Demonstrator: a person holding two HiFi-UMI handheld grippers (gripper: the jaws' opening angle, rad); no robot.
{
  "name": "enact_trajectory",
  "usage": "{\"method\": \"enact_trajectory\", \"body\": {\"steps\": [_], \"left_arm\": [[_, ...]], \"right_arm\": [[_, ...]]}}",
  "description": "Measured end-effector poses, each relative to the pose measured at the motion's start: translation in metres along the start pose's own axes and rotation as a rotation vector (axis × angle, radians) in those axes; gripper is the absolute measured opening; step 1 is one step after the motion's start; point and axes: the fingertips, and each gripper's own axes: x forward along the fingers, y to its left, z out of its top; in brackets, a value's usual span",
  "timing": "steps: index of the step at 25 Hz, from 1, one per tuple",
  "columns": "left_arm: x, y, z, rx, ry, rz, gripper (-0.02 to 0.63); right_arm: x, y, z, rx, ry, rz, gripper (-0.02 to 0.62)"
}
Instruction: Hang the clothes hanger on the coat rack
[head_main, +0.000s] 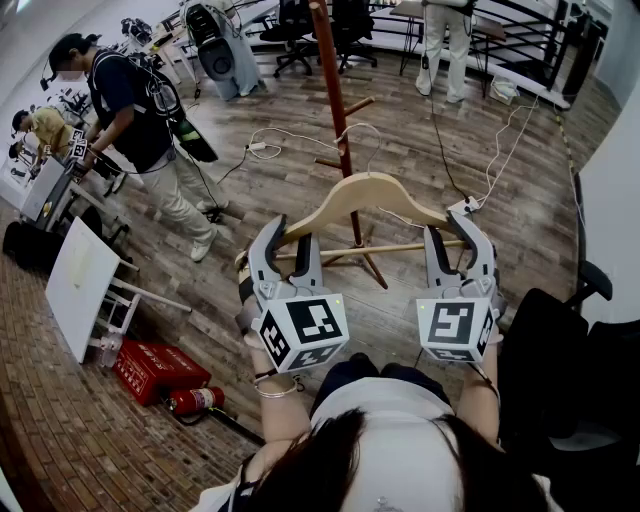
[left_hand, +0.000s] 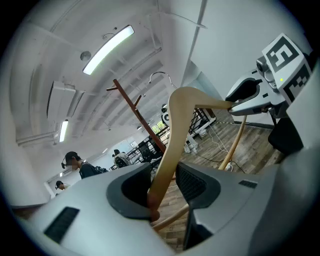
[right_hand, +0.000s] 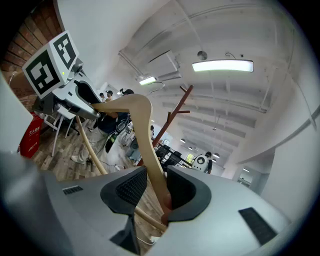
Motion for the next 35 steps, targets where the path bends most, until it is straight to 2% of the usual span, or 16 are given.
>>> {"method": "enact_trajectory", "body": {"steps": [6,19,35], "left_arm": [[0.006,0.005,-0.001,-0.002,-0.005,0.001,0.163],[0.0,0.016,-0.022,0.003,-0.032,-0.027,0.161],[-0.006,0.026,-0.029,-0.004,-0.043,-0.035,0.161]], "right_arm": [[0.009,0.004,0.004,0.038,-0.027,0.018,0.144],[0.003,0.027,0.013,0.017,-0.01,-0.017,0.144],[-0.001,0.037,0.024,0.002,-0.004,-0.028,0.143]]}}
